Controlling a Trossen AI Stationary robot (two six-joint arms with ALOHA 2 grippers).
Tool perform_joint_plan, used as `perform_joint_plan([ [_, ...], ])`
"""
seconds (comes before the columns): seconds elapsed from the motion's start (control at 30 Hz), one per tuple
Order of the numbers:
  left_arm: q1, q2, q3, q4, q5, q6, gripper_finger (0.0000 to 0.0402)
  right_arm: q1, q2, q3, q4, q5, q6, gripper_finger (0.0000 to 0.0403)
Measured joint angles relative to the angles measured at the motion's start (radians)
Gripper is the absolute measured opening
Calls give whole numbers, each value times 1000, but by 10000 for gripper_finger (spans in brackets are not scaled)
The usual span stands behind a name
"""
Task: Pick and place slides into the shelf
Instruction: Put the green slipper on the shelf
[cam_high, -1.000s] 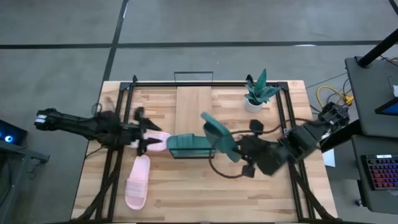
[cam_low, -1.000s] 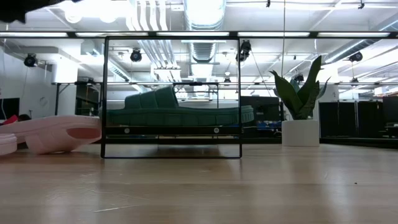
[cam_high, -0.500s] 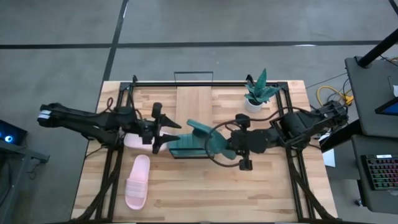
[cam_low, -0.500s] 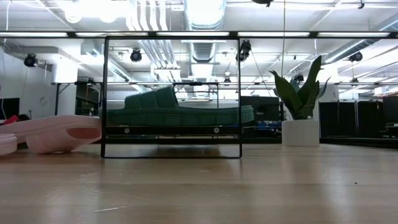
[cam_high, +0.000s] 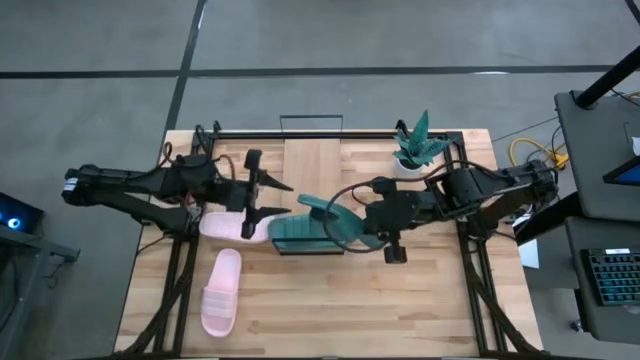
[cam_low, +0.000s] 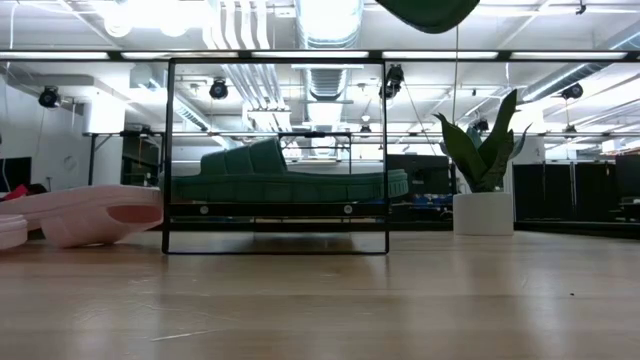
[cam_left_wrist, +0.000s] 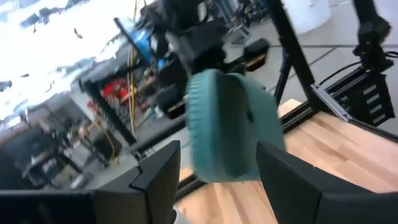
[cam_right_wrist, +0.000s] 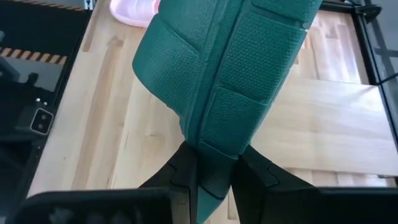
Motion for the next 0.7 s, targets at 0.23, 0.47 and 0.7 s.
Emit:
perform_joint_plan([
  [0.23,7,85,79,-61,-43,-26,196,-11,0,0,1,-48,-28,55],
  [0.47,7,155,141,-67,-39,-29,186,-16,3,0,-2,-55,-40,55],
  [0.7,7,189,160,-103,-62,55,42,-16,4,0,-9,-55,-40,55],
])
